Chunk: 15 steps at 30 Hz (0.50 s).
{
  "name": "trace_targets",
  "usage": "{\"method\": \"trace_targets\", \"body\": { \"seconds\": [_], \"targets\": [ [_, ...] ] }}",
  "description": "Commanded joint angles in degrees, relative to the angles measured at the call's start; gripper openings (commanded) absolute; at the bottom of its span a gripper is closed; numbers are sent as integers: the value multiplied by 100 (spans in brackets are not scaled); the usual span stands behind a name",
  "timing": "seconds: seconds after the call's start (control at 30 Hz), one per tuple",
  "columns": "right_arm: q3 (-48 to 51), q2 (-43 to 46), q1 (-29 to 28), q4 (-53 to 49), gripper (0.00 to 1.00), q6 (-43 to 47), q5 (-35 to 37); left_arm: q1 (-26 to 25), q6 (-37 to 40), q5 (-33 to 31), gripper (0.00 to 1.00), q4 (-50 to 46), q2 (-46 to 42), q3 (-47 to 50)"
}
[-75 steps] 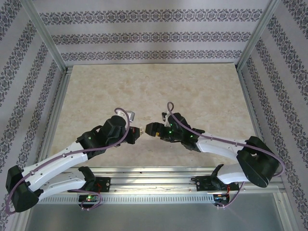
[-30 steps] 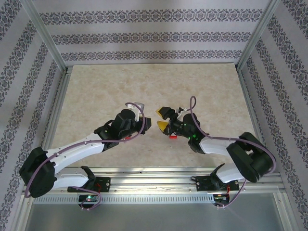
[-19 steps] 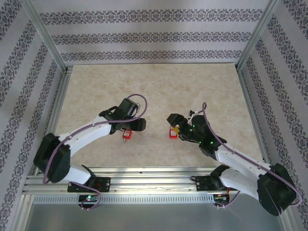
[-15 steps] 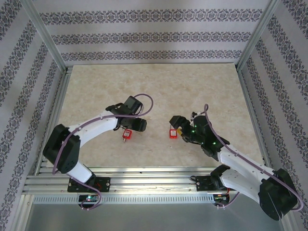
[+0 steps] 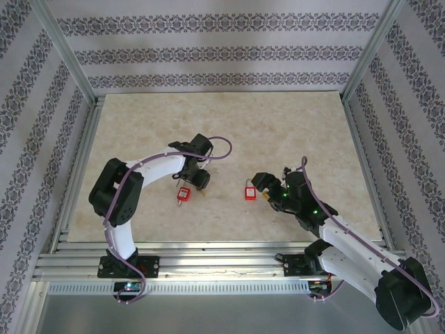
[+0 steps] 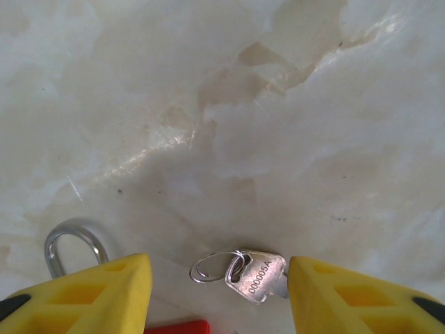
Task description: Unlock with the key
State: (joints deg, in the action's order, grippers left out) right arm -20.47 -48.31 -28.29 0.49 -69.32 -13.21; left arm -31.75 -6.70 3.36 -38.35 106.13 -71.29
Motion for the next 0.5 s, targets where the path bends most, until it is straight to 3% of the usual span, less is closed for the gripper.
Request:
{"method": "trace_targets", "body": {
  "seconds": [0.0, 0.47],
  "targets": [
    [43, 116, 74, -91, 87, 94, -93, 61, 165, -95, 53, -374, 129, -144],
    [272, 292, 166, -146, 87, 68, -110, 63, 101, -113, 48, -247, 516, -24]
  ]
}}
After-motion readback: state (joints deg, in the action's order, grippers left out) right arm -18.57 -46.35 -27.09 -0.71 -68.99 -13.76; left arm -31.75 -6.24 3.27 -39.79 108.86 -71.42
